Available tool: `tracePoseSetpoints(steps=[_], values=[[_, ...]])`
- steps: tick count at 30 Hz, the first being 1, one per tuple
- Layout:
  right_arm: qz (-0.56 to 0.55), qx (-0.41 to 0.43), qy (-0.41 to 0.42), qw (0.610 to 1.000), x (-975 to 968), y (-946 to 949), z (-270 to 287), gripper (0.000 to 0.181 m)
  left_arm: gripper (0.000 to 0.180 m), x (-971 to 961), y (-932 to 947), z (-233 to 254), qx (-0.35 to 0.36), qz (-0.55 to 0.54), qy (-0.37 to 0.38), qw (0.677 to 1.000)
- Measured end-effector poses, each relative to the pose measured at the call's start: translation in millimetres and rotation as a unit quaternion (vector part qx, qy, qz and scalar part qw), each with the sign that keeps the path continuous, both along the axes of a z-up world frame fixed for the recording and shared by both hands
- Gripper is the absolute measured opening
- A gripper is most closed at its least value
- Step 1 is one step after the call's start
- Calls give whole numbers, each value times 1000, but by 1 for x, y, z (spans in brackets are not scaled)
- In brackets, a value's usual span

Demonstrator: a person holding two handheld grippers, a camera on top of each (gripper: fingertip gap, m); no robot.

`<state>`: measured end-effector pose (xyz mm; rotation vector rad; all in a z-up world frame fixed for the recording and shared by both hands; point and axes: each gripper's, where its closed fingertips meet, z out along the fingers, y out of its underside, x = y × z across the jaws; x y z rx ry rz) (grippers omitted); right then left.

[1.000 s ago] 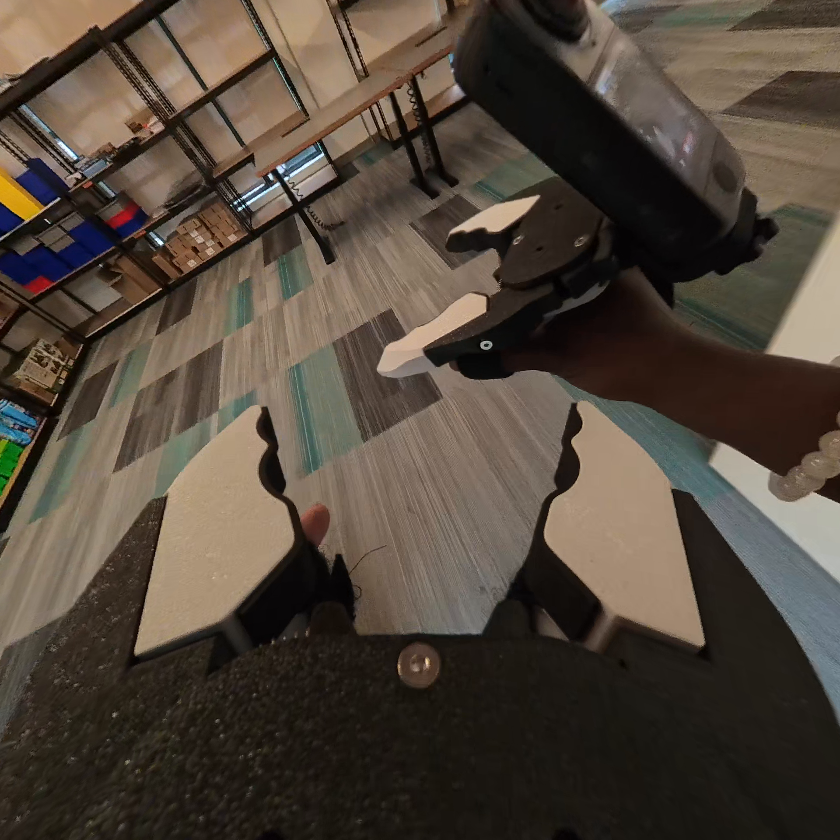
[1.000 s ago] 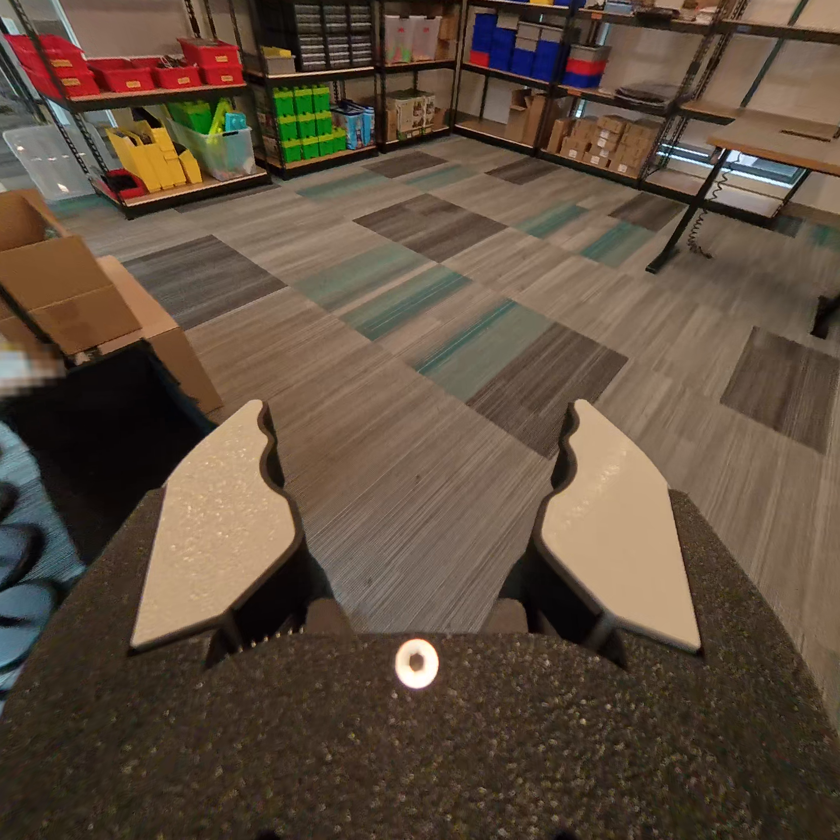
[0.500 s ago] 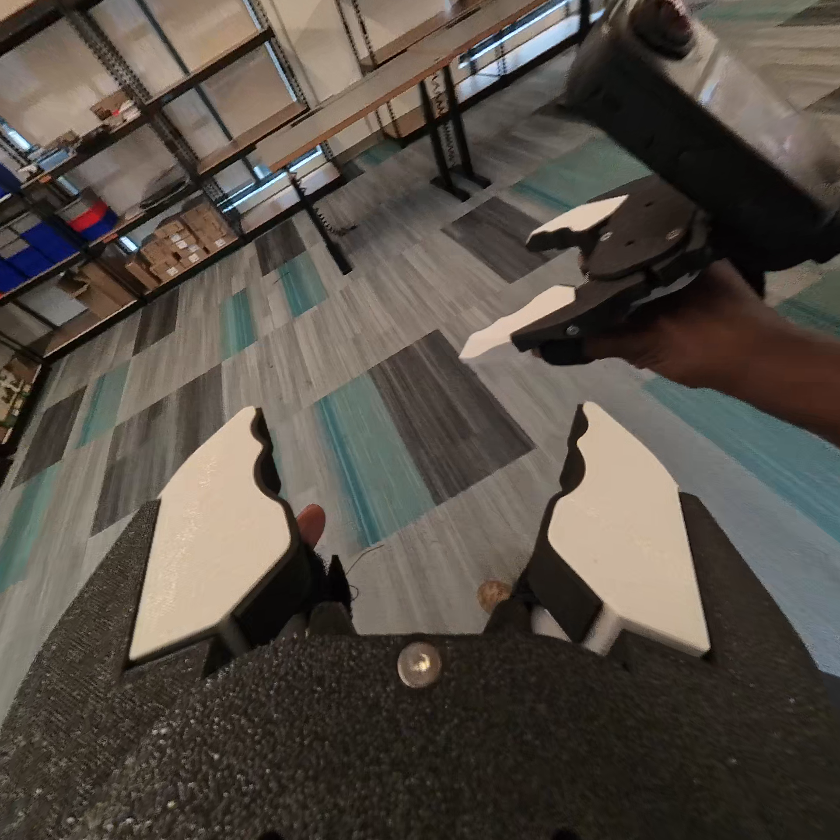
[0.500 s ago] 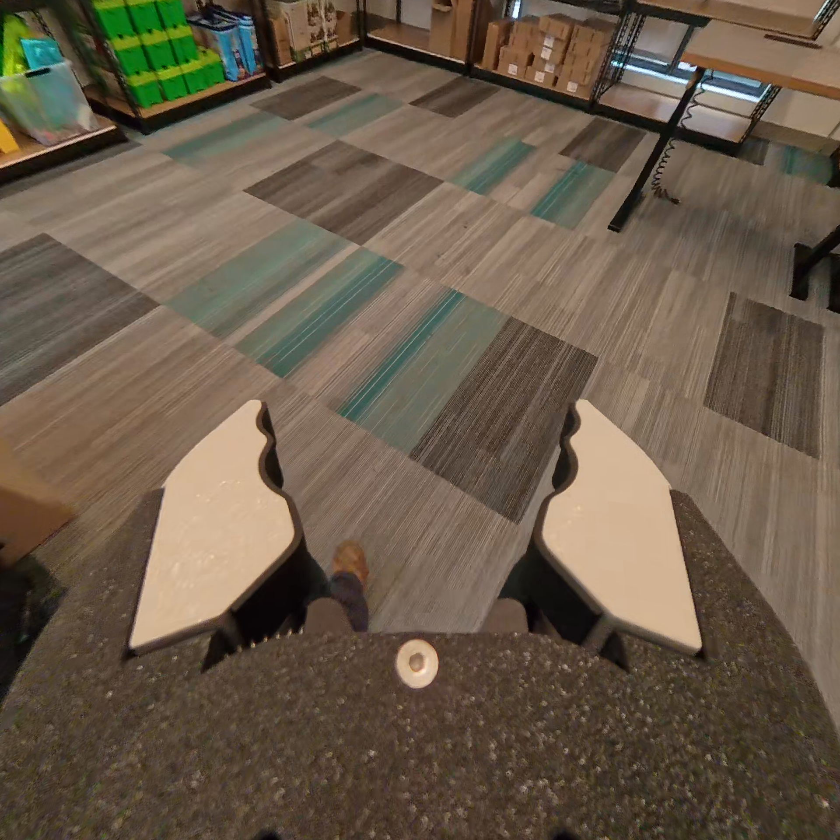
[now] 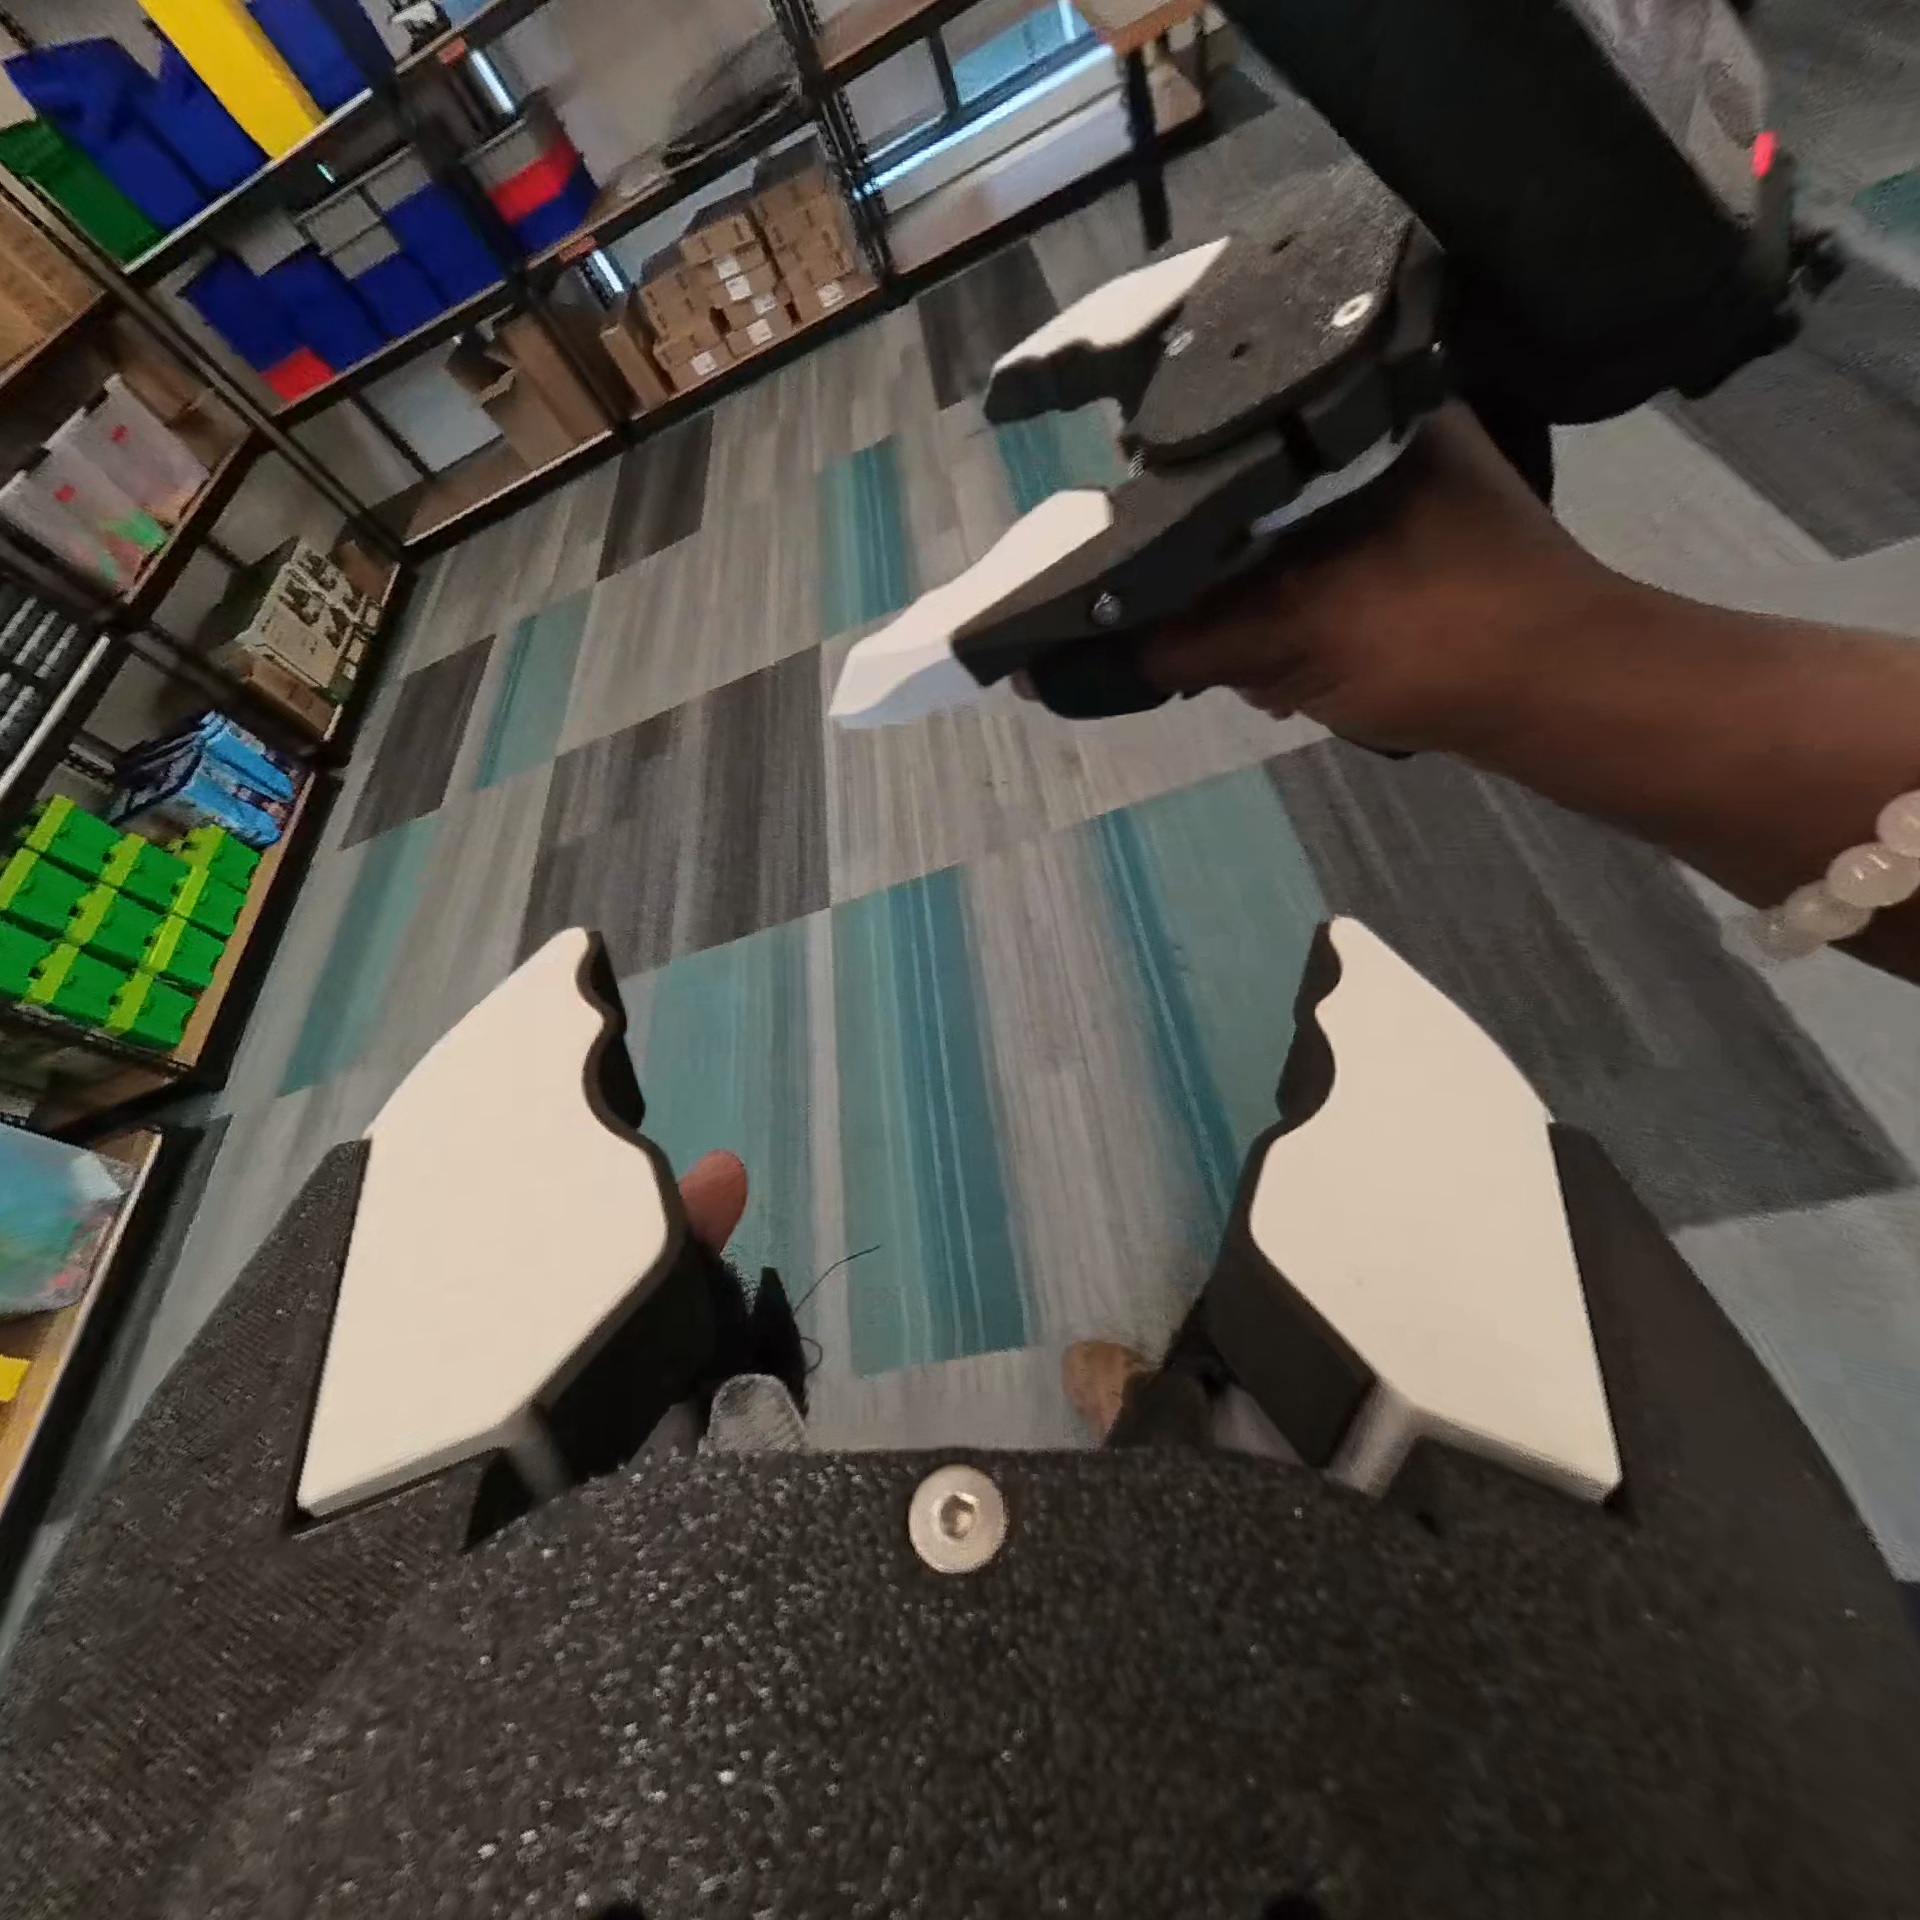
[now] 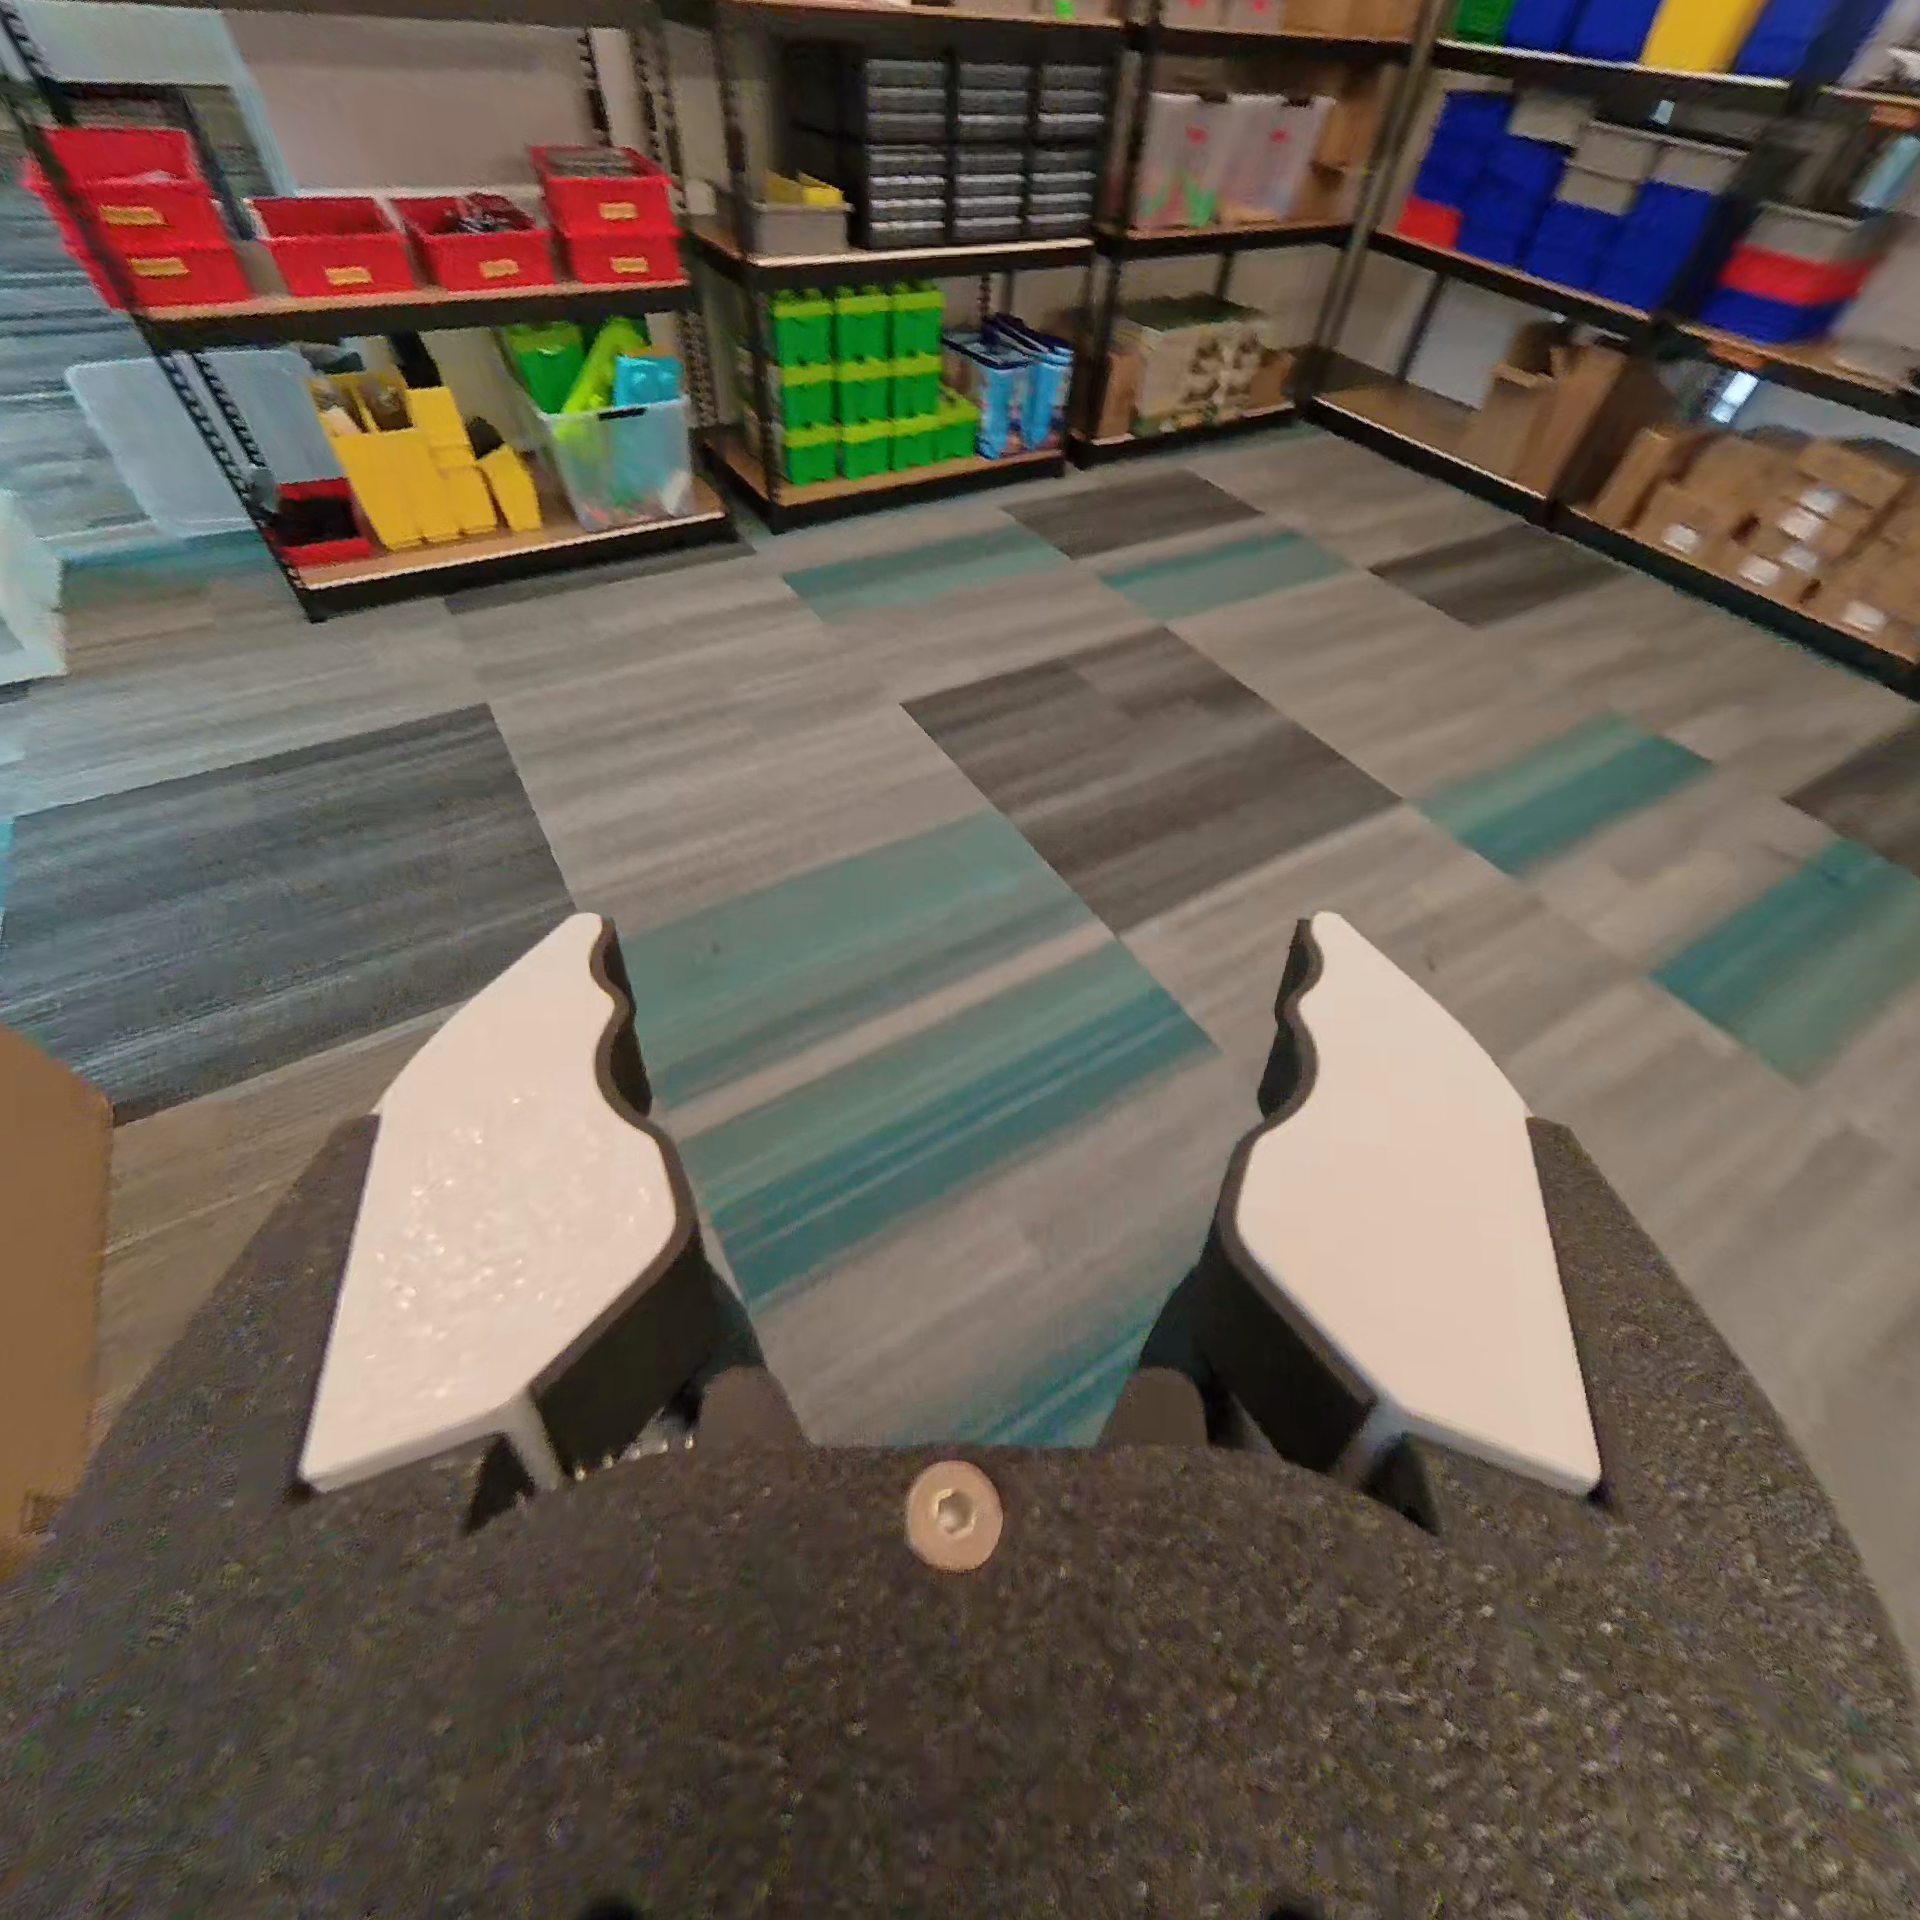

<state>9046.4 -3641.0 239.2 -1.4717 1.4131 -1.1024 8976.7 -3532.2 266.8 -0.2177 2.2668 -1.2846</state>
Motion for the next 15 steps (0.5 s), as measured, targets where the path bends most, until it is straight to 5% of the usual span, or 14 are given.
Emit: tracePoseSetpoints(steps=[9,15], values=[[66,26,42,997,353,-17,-23,101,115,361,-52,20,3,-6,-17,1000],[140,-32,57,988,598,-17,-61,94,111,627,-30,4,-7,62,-20,998]])
